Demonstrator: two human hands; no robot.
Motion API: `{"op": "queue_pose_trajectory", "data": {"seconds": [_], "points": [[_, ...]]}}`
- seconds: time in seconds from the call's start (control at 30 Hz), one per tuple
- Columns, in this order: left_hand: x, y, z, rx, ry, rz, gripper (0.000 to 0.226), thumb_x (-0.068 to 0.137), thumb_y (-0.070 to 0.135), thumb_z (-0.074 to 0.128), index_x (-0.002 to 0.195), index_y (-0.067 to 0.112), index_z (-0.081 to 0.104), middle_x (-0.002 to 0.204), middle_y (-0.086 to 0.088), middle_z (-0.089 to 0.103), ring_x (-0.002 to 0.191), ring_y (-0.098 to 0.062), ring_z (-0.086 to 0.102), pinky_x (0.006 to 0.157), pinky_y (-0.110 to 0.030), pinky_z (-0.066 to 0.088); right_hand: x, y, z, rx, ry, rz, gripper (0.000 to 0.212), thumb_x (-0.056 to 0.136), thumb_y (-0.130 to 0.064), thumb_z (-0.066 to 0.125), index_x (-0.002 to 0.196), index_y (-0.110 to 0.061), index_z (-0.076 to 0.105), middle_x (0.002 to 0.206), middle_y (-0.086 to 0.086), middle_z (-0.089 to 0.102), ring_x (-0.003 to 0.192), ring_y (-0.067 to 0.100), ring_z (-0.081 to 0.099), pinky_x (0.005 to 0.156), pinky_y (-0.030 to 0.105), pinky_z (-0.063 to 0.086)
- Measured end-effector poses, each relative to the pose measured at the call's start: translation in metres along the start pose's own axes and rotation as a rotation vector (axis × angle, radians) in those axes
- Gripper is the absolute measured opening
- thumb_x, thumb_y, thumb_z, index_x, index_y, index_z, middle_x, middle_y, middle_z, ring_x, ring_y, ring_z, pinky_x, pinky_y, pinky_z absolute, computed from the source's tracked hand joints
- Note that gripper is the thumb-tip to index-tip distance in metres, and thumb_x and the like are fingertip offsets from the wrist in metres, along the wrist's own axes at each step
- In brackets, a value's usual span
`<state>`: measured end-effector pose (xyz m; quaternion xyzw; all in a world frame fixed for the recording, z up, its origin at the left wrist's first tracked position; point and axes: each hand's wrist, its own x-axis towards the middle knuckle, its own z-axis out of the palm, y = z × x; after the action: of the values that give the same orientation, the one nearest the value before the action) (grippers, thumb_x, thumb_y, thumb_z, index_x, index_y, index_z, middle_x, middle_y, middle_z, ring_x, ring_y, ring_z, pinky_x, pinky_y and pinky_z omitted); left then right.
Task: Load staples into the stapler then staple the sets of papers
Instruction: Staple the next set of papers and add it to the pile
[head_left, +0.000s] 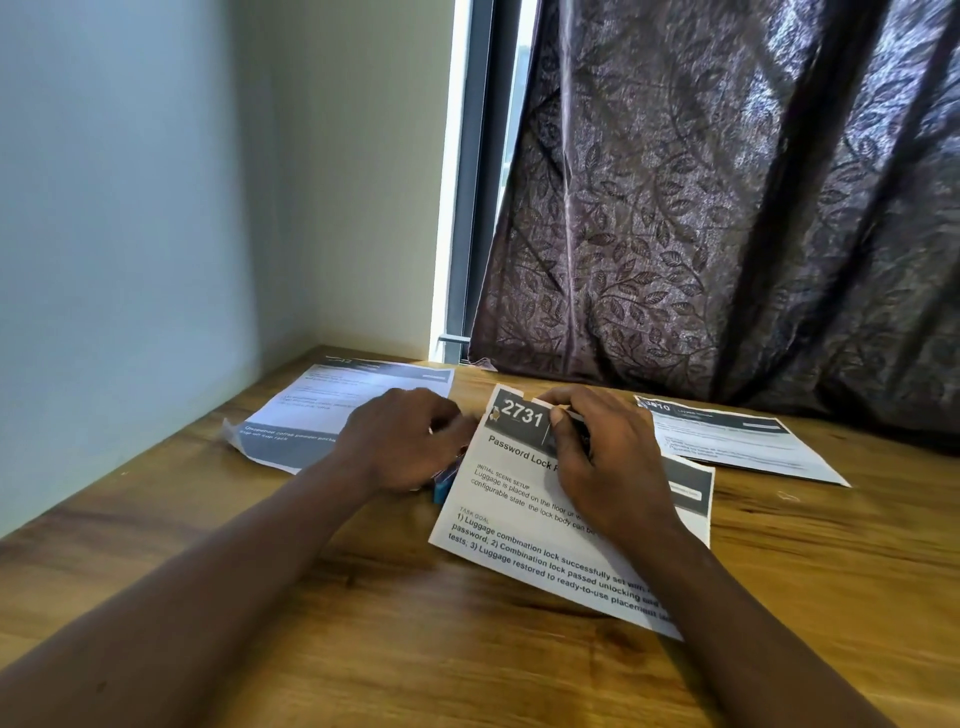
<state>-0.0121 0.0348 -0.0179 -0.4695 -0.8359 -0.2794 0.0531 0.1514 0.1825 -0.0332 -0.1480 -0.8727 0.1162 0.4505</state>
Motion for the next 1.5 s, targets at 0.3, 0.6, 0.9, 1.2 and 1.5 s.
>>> {"op": "queue_pose_trajectory", "data": {"seconds": [0.3,0.6,0.9,1.2,1.5], "points": [[-0.013,0.017,-0.006,-0.641,-0.188,0.032,0.015,0.097,0.015,0.065,0.099,0.002,0.071,0.101,0.004,0.080,0.094,-0.014,0.077,0.078,-0.031,0.063,0.006,0.008,-0.006,-0.101,0.087,-0.003,0.025,0.099,-0.031,0.047,0.114,-0.026,0.067,0.102,-0.005,0.067,0.098,0.020,0.056,0.092,0.046,0.040],[-0.009,0.024,-0.008,-0.715,0.261,0.096,0.014,0.098,0.009,0.062,0.092,0.011,0.074,0.089,0.002,0.080,0.080,-0.014,0.077,0.062,-0.021,0.058,0.004,0.072,-0.061,-0.100,0.325,0.425,0.051,0.099,-0.054,0.032,0.128,-0.022,0.060,0.126,0.005,0.062,0.121,0.030,0.053,0.101,0.051,0.039],[0.081,0.110,0.034,-0.996,0.234,-0.114,0.013,0.095,0.009,0.068,0.084,0.013,0.072,0.066,0.004,0.076,0.052,-0.006,0.069,0.049,-0.019,0.052,-0.037,0.142,-0.109,-0.526,-0.355,0.765,0.051,0.098,-0.056,0.043,0.137,-0.025,0.051,0.148,0.009,0.044,0.140,0.033,0.036,0.112,0.047,0.028],[0.154,0.167,0.110,-0.833,0.001,-0.260,0.009,0.092,0.015,0.075,0.090,0.007,0.077,0.079,-0.008,0.077,0.060,-0.014,0.065,0.054,-0.025,0.050,-0.034,0.142,-0.103,-0.543,-0.357,0.736,0.048,0.098,-0.050,0.036,0.136,-0.024,0.048,0.145,0.007,0.043,0.136,0.033,0.035,0.112,0.048,0.026],[0.169,0.171,0.144,-0.184,-0.023,-0.070,0.026,0.078,0.032,0.083,0.059,0.023,0.067,0.061,0.005,0.066,0.070,-0.017,0.066,0.065,-0.027,0.049,-0.033,0.141,-0.101,-0.505,-0.367,0.737,0.054,0.097,-0.048,0.035,0.141,-0.019,0.044,0.151,0.011,0.039,0.140,0.036,0.033,0.117,0.053,0.023]]}}
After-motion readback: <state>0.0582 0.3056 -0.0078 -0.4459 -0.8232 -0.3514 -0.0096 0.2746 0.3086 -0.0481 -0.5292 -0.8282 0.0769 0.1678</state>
